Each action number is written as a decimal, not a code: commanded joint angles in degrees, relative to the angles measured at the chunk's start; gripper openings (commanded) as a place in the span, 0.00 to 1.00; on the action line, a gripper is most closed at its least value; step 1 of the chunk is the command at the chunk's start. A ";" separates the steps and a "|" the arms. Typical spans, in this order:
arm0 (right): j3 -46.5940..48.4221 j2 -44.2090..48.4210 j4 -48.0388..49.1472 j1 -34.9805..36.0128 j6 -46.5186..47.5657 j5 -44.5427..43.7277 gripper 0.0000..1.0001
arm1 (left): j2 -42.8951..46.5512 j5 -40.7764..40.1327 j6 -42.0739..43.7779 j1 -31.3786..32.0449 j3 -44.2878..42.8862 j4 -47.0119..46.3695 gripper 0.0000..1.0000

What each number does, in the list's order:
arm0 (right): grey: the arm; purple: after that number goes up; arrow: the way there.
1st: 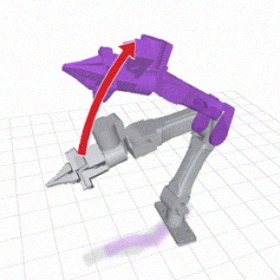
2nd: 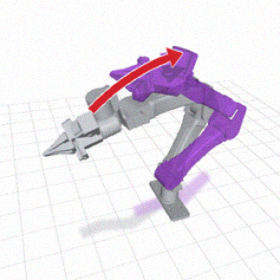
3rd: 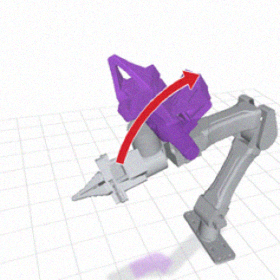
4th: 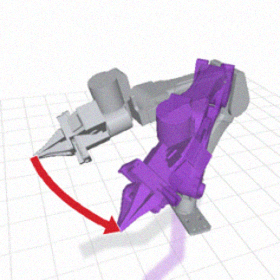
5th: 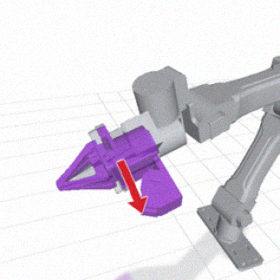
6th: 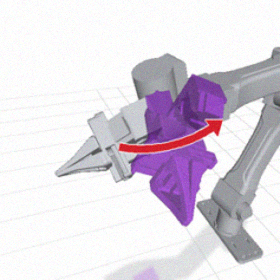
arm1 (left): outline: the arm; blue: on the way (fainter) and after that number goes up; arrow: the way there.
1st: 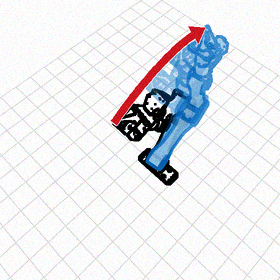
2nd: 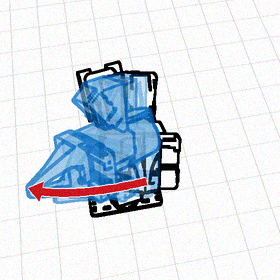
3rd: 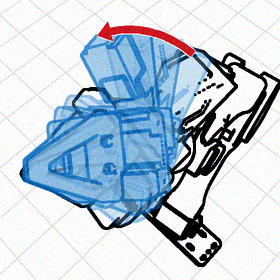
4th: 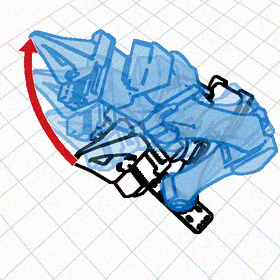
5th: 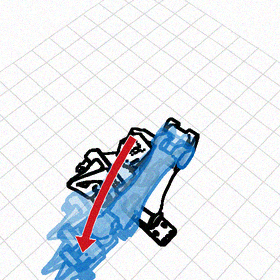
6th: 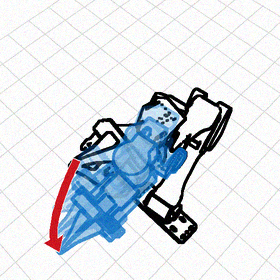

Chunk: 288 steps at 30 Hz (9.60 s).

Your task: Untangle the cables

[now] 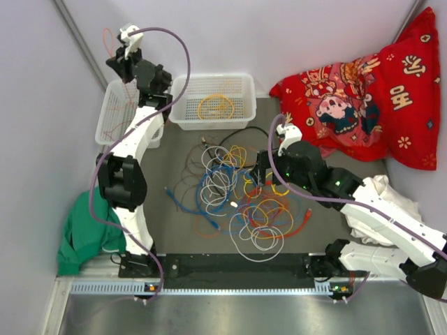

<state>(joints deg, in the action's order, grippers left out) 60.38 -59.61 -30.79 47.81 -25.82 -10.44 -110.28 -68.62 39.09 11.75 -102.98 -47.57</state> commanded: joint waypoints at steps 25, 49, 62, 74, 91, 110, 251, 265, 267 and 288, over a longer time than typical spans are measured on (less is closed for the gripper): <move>-2.20 0.73 3.80 -0.61 -1.86 1.91 0.99 | 1.48 -11.80 1.76 -1.21 12.88 -12.36 0.00; -3.43 0.64 4.15 -0.53 -1.51 1.30 0.99 | -6.51 29.14 -77.75 -10.16 -7.28 75.15 0.00; -3.95 1.87 3.89 -0.61 -2.92 0.60 0.99 | -0.75 42.24 -76.97 -11.05 -6.54 75.35 0.99; -13.44 -4.19 10.30 -0.70 -6.52 0.59 0.99 | 28.25 58.50 -75.03 16.45 36.86 54.52 0.93; -10.38 -19.57 20.61 -0.70 -4.94 1.31 0.11 | 54.01 58.95 -77.06 26.40 57.10 59.78 0.94; 23.12 3.19 0.20 1.58 2.45 2.97 0.00 | 67.91 63.34 -70.74 26.40 58.93 44.10 0.99; -21.53 -5.33 7.76 -1.93 -13.20 -5.99 0.98 | 48.84 53.59 -77.06 31.05 55.51 61.45 0.99; -14.77 -23.17 11.71 -2.90 -7.66 -15.32 0.69 | 58.07 48.23 -76.88 31.23 58.59 70.07 0.99; -14.41 -23.18 12.41 -2.90 -7.31 -14.53 0.52 | 59.12 48.14 -76.80 31.23 58.77 70.77 0.99; 18.98 4.95 -2.35 1.06 2.01 0.68 0.00 | 64.49 60.70 -68.28 31.14 58.24 43.03 0.99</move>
<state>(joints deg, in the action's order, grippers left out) 76.27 -54.52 -26.46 47.92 -25.34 -13.63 -47.22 -14.04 -32.73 42.78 -43.70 10.33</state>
